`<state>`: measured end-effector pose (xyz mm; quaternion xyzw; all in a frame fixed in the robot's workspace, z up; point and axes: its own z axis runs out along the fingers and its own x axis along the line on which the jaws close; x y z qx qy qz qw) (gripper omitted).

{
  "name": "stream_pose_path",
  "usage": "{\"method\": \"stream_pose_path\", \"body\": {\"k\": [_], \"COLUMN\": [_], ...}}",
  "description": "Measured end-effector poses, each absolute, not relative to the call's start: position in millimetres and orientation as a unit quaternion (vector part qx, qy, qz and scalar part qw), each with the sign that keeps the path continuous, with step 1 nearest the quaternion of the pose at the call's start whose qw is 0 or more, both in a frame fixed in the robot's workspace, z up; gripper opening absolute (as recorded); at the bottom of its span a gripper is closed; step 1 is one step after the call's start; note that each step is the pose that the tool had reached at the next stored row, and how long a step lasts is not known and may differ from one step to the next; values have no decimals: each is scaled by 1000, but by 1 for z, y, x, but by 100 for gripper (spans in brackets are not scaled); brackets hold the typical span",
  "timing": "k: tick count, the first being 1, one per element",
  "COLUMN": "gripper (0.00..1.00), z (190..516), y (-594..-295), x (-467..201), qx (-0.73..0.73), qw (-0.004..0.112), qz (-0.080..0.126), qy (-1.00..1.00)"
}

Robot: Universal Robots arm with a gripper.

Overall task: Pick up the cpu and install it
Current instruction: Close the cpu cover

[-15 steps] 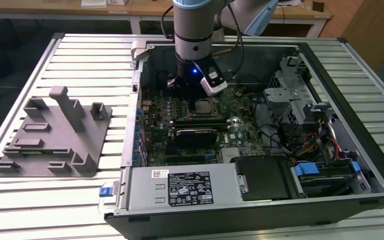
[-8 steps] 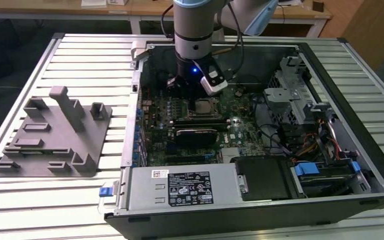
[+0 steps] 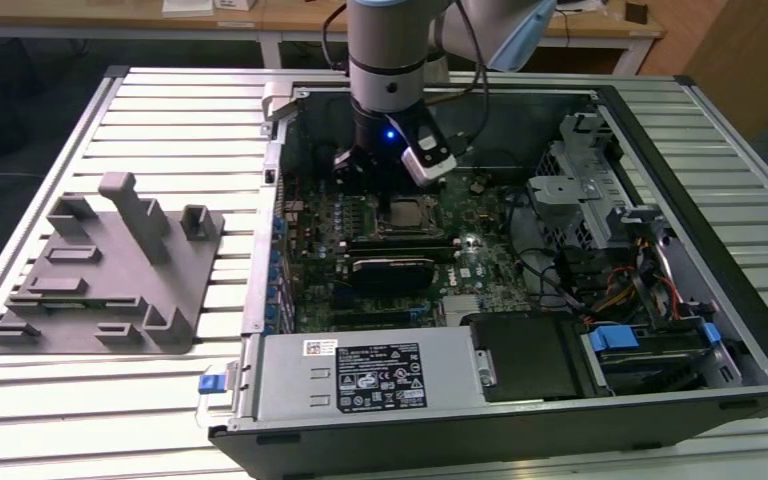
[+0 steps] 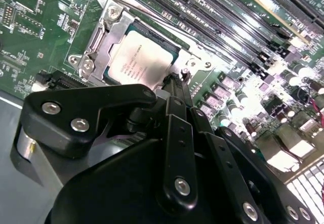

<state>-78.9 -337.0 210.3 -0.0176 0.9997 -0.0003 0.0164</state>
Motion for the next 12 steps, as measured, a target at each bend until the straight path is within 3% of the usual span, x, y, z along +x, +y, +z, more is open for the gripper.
{"method": "stream_pose_path", "body": {"k": [12], "gripper": [11], "z": [216], "y": [-337], "x": [-79], "qx": [-18], "qw": [18], "qz": [-1], "qy": [1000]}}
